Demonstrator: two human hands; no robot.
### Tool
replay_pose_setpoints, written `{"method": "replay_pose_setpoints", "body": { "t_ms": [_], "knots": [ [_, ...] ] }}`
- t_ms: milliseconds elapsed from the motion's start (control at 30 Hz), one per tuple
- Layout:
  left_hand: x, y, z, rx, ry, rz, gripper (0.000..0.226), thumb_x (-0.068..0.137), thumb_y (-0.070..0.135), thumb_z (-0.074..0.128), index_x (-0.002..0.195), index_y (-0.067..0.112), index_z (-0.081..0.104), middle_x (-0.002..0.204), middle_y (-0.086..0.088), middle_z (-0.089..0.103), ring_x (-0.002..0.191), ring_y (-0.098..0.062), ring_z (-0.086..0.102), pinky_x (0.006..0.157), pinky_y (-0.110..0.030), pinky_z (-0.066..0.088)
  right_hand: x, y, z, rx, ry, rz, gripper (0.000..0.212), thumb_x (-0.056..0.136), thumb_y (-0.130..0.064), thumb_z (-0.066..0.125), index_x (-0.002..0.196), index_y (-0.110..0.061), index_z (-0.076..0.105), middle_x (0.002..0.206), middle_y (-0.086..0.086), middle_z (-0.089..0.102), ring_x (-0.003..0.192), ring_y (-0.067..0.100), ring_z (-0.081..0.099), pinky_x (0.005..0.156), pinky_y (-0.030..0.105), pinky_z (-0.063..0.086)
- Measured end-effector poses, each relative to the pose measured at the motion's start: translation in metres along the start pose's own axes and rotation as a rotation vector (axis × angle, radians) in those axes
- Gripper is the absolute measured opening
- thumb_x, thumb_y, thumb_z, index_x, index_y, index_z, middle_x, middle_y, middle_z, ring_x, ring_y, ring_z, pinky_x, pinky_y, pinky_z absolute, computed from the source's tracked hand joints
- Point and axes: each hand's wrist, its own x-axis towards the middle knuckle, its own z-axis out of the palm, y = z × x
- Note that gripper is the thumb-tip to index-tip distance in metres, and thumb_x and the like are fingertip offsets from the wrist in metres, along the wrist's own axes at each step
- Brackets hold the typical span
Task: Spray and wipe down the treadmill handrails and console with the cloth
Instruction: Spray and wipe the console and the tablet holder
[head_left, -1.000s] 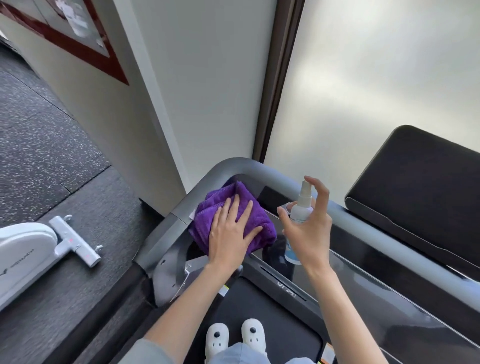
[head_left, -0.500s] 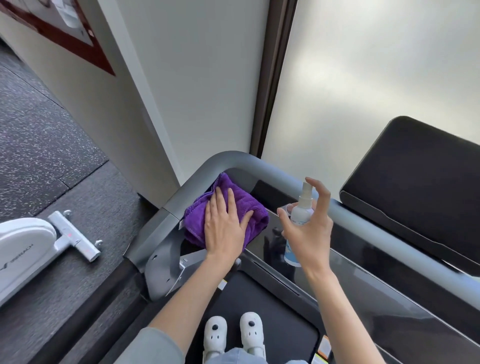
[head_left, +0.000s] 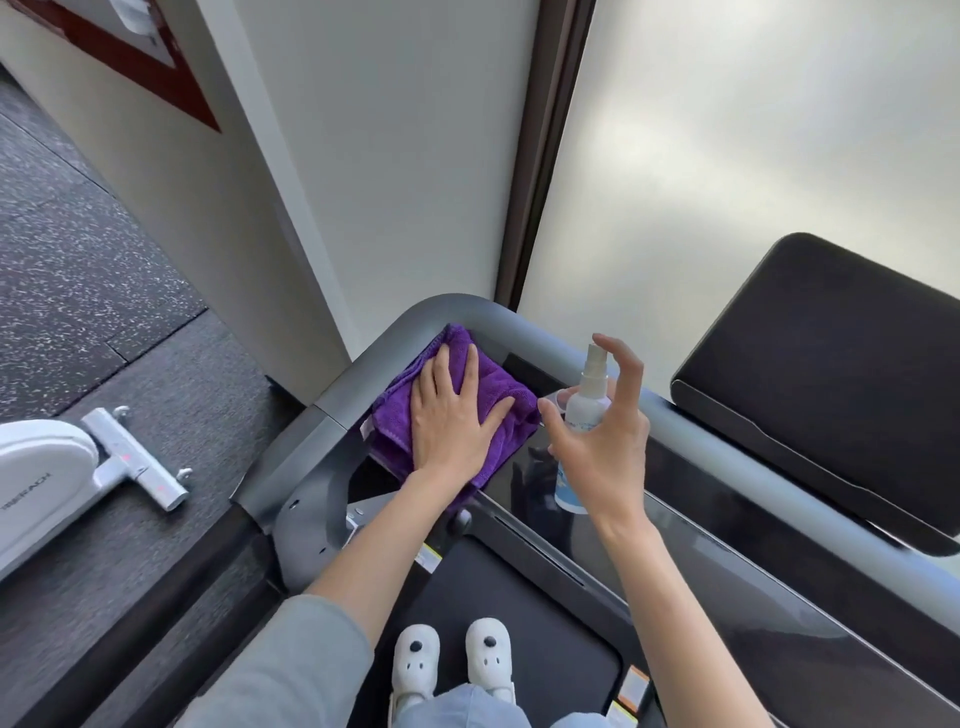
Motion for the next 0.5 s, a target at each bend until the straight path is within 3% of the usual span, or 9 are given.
{"method": "replay_pose_setpoints", "body": {
  "t_ms": [133,267,333,433,500],
  "knots": [
    [-0.032,-0.019,0.001,-0.050,0.076,0.052,0.084,0.092,0.069,0.012,0.149,0.013,0.036,0.149,-0.017,0.041,0.136,-0.033,0.040,0.112,-0.045,0.032,-0.001,-0.003,0.005,0.019,-0.013,-0.004,0.068,0.083,-0.004,0.071,0.129,-0.041,0.036,0.071,-0.005,0.069,0.060,0.020,0.066,0.074,0.048,0.059],
    [-0.050,-0.031,0.007,-0.048,0.086,0.032,0.078,0.096,0.066,0.014,0.145,0.014,0.044,0.145,-0.015,0.046,0.129,-0.034,0.046,0.105,-0.045,0.041,-0.003,0.003,0.000,0.021,-0.005,0.023,0.068,0.084,-0.005,0.072,0.127,-0.043,0.037,0.070,-0.003,0.068,0.060,0.021,0.065,0.072,0.048,0.059],
    [-0.035,-0.022,0.005,-0.035,0.075,0.019,0.076,0.094,0.065,0.016,0.146,0.016,0.042,0.149,-0.015,0.041,0.130,-0.037,0.044,0.106,-0.049,0.038,-0.003,0.007,-0.006,0.012,0.005,0.024,0.069,0.083,-0.004,0.073,0.127,-0.044,0.037,0.070,-0.004,0.068,0.060,0.020,0.065,0.071,0.049,0.059],
    [0.003,0.008,0.000,-0.010,-0.013,-0.011,0.075,0.090,0.066,0.009,0.155,0.028,0.018,0.158,-0.017,0.017,0.140,-0.041,0.023,0.115,-0.052,0.018,-0.001,0.011,-0.013,-0.006,0.032,0.035,0.069,0.083,-0.003,0.073,0.128,-0.041,0.038,0.070,-0.004,0.068,0.060,0.018,0.065,0.072,0.046,0.059],
    [0.018,0.023,0.001,-0.038,-0.003,-0.053,0.076,0.089,0.065,0.011,0.155,0.028,0.014,0.157,-0.020,0.017,0.140,-0.045,0.021,0.114,-0.054,0.017,-0.001,0.012,-0.014,-0.003,0.045,0.040,0.068,0.083,-0.004,0.073,0.128,-0.040,0.038,0.070,-0.003,0.068,0.058,0.018,0.064,0.070,0.046,0.059]
  ]
}}
